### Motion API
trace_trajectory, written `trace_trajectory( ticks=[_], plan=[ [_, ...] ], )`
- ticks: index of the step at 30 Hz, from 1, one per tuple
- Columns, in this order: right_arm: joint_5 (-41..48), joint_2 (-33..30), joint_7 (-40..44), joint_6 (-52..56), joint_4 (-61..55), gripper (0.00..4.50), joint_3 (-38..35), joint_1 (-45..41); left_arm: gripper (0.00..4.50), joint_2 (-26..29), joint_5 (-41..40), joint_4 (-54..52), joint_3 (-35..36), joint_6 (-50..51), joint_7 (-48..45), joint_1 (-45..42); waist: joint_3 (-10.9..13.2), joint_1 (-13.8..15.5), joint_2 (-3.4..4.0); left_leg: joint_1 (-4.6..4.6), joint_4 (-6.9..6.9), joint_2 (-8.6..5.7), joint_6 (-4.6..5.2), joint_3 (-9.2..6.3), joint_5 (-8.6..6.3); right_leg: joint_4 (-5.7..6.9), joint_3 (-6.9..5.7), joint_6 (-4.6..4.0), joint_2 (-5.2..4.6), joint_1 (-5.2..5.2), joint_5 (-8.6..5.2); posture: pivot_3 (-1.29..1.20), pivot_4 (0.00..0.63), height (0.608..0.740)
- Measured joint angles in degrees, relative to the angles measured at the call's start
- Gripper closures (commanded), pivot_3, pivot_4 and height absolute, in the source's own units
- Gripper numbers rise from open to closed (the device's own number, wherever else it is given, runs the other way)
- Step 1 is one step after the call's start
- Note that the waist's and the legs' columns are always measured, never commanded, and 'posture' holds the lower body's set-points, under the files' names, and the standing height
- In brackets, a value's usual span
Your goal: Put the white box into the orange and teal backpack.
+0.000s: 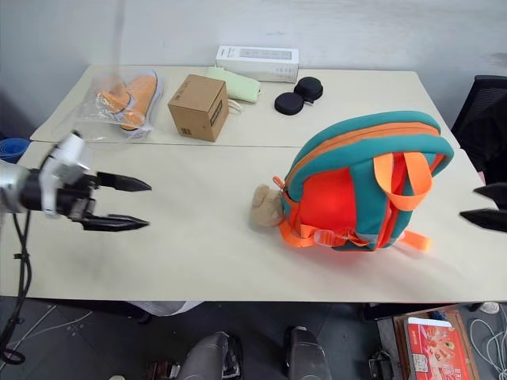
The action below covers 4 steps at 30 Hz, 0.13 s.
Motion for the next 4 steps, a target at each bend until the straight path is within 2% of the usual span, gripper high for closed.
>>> trace_trajectory(
  ticks=[4],
  plan=[
    [-0.8,0.4,0.3,0.4,6.4,0.02,0.8,-4.9,0.0,0.6,-1.7,1.1,4.8,0.8,0.9,3.0,0.0,-1.0,0.03,-0.08,-0.02,0.07,-0.18,-0.02,0.01,0.2,0.17,-0.22,0.01,-0.19,-0.12,0.0,0.15,0.74]
  ],
)
